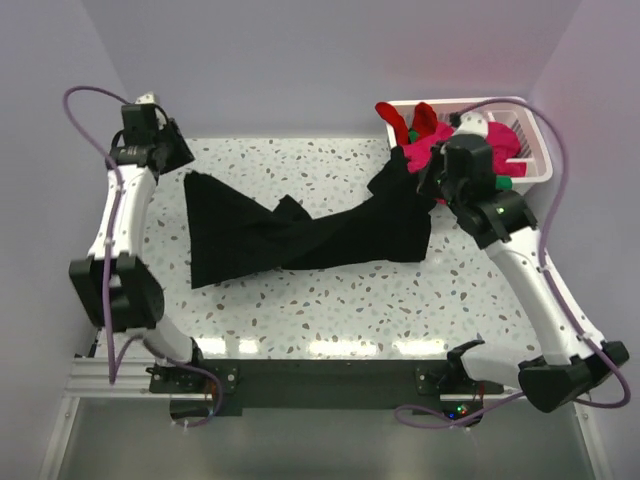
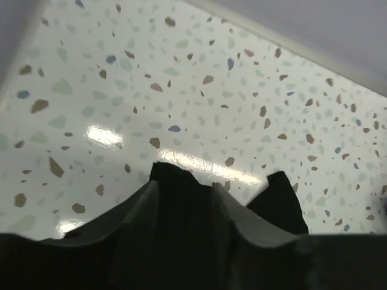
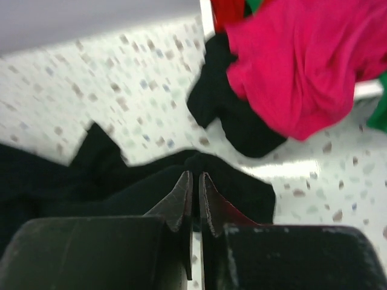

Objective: Fold and stack the t-shirts
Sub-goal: Flatten the tshirt out

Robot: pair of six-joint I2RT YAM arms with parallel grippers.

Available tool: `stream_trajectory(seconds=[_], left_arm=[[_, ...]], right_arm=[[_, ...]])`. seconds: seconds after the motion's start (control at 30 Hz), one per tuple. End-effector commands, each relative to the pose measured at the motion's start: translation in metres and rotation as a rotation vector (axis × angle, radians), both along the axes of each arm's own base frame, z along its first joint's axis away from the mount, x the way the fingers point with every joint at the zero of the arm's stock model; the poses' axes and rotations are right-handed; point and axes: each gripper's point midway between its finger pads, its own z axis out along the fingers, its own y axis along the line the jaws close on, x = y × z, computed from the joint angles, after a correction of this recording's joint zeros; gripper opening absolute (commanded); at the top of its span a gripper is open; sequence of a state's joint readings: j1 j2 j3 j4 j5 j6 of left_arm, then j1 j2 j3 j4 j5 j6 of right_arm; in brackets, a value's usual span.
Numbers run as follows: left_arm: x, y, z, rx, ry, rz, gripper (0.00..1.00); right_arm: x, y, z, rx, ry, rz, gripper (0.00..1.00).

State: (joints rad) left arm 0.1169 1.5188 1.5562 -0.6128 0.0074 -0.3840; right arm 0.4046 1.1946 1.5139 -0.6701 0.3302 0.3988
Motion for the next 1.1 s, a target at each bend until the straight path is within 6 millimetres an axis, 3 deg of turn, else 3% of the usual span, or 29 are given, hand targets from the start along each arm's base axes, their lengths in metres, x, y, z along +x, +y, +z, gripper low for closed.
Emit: stream_trajectory(seconds=[0.0,0.03,0.1,0.13,0.17,0.2,0.23,0.27,0.3,0.33,0.37,0.4,0.47,0.5,0.57,0.77,0.87,1.07], left_arm=[[0.046,0.004,-0.032,-0.034,0.056,-0.051,0.50],[0.050,0.003,-0.045,-0.046,0.091,-0.057,0.63],[0.046,0.002,-0.052,-0.053,0.105,-0.059,0.70],[0.037,0.001,-0.042,-0.044,0.080,-0.057,0.74],[0.021,0.000,-0.064,-0.051,0.133,-0.048,0.75],[0.006,-0.001,-0.054,-0.044,0.108,-0.042,0.76],[-0.006,-0.003,-0.062,-0.050,0.126,-0.037,0.76],[-0.032,-0.008,-0.097,-0.073,0.211,-0.038,0.75],[-0.051,-0.012,-0.095,-0.089,0.206,-0.027,0.74],[-0.066,-0.016,-0.106,-0.101,0.229,-0.022,0.72],[-0.092,-0.025,-0.139,-0.123,0.311,-0.020,0.72],[-0.108,-0.027,-0.138,-0.112,0.313,-0.004,0.70],[-0.138,-0.046,-0.161,-0.099,0.394,-0.017,0.68],[-0.151,-0.044,-0.162,-0.083,0.404,0.033,0.68],[-0.173,-0.064,-0.178,-0.070,0.449,0.011,0.68],[-0.206,-0.059,-0.202,-0.118,0.487,0.123,0.65],[-0.213,-0.059,-0.215,-0.120,0.528,0.144,0.64],[-0.205,-0.053,-0.227,-0.078,0.550,0.162,0.61]], right_arm=[[0.000,-0.002,-0.052,-0.020,0.127,-0.027,0.00],[0.000,0.000,-0.059,-0.008,0.142,-0.030,0.00],[-0.002,0.002,-0.077,-0.005,0.182,-0.025,0.00],[-0.003,0.003,-0.086,-0.006,0.205,-0.021,0.00],[-0.004,0.003,-0.091,-0.009,0.215,-0.022,0.00],[-0.004,0.003,-0.097,-0.011,0.228,-0.021,0.00],[-0.005,0.003,-0.105,-0.015,0.244,-0.022,0.00],[-0.006,0.004,-0.110,-0.019,0.257,-0.018,0.00],[-0.007,0.005,-0.114,-0.017,0.269,-0.017,0.00],[-0.007,0.005,-0.119,-0.016,0.278,-0.017,0.00],[-0.007,0.006,-0.122,-0.009,0.284,-0.016,0.00],[-0.007,0.007,-0.123,-0.008,0.286,-0.012,0.00],[-0.006,0.009,-0.129,-0.003,0.297,-0.008,0.00],[-0.006,0.011,-0.131,-0.001,0.301,-0.004,0.00],[-0.005,0.011,-0.133,0.001,0.305,-0.002,0.00],[-0.007,0.017,-0.139,0.022,0.318,0.019,0.00],[-0.009,0.019,-0.144,0.024,0.327,0.030,0.00],[-0.010,0.019,-0.144,0.028,0.326,0.036,0.00]])
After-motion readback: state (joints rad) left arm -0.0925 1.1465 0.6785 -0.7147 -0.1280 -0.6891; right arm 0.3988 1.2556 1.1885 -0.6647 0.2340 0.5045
